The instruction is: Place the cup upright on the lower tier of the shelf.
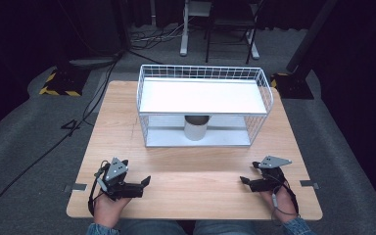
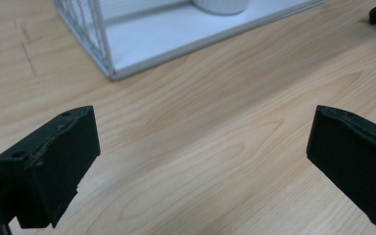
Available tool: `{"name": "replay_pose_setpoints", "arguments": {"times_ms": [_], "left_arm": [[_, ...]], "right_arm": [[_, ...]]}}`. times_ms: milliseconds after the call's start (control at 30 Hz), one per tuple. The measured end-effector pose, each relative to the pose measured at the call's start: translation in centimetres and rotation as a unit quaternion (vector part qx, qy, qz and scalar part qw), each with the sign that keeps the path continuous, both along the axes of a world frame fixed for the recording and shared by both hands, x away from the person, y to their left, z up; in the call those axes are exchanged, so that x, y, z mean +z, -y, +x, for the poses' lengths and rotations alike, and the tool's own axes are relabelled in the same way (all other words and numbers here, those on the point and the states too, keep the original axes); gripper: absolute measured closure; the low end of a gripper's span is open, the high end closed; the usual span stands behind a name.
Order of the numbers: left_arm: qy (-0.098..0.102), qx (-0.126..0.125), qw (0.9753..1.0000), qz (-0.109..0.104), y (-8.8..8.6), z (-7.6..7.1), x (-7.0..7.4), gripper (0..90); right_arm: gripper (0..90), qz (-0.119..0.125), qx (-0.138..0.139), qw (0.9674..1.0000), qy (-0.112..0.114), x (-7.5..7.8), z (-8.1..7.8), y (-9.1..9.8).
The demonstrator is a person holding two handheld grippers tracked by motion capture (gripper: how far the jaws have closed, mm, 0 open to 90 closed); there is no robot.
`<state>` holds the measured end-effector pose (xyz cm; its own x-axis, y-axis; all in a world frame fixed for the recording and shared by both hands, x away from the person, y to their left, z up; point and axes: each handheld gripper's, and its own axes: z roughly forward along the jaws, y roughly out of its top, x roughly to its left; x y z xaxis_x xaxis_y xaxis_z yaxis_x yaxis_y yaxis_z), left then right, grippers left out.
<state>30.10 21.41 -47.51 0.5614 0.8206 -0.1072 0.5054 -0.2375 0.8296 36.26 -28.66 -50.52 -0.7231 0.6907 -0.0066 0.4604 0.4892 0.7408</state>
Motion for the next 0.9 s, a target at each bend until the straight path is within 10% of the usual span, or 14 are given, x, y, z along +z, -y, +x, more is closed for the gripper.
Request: {"name": "replay_pose_setpoints", "arguments": {"times_ms": [467,900], "left_arm": [[-0.085,0.038,0.9941,0.057,-1.6,1.4,-2.9,1.3],[-0.085,0.035,0.991,0.098,-1.0,1.5,-3.2,2.2]], "right_arm": [[18.2,0.001,0.0,1.0,0.0,0.0,0.0,0.0],[18.2,0.0,0.0,1.0,0.0,0.0,0.0,0.0]]}}
